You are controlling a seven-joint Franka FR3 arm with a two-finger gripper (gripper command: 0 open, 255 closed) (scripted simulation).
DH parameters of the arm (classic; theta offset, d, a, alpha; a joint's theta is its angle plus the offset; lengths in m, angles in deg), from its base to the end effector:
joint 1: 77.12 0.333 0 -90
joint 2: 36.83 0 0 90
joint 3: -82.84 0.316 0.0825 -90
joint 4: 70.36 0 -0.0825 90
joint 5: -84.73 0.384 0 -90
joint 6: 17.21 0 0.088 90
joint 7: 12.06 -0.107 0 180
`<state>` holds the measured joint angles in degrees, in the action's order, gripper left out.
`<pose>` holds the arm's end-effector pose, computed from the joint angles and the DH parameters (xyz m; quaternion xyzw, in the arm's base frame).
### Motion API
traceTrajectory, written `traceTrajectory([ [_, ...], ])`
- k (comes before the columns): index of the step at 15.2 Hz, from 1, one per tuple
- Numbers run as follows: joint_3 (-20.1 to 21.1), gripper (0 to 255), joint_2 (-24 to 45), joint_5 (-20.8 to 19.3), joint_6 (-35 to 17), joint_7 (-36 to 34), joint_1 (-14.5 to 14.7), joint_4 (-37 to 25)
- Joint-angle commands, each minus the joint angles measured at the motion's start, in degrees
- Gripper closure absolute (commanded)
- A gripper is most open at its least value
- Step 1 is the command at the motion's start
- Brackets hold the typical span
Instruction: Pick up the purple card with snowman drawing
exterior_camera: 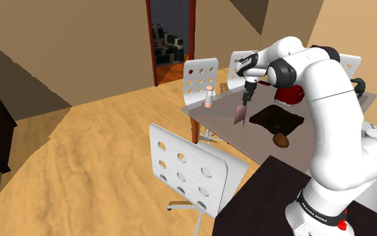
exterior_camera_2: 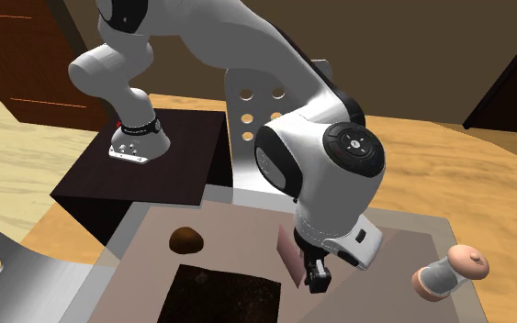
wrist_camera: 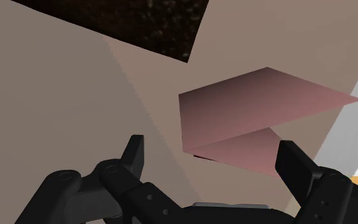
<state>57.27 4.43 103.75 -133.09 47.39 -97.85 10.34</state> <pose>0.5542 -0.4598 0.3020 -0.9962 -0.0857 0.0078 0.0144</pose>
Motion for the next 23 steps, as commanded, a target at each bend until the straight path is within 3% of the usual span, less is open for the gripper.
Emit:
traceTrajectory([
  [1,0.2,0,0.7,0.3,-1.1,0.3,-0.2,0.4],
  [4,0.4,0,1.3,0.6,-1.9,0.4,-0.2,0.7],
  [5,0.4,255,1.4,0.6,-1.9,0.4,-0.3,0.5],
  [14,0.4,255,1.3,0.6,-1.9,0.4,-0.2,0.7],
  [23,-0.6,255,-1.7,-0.8,3.0,-0.4,0.1,-1.4],
])
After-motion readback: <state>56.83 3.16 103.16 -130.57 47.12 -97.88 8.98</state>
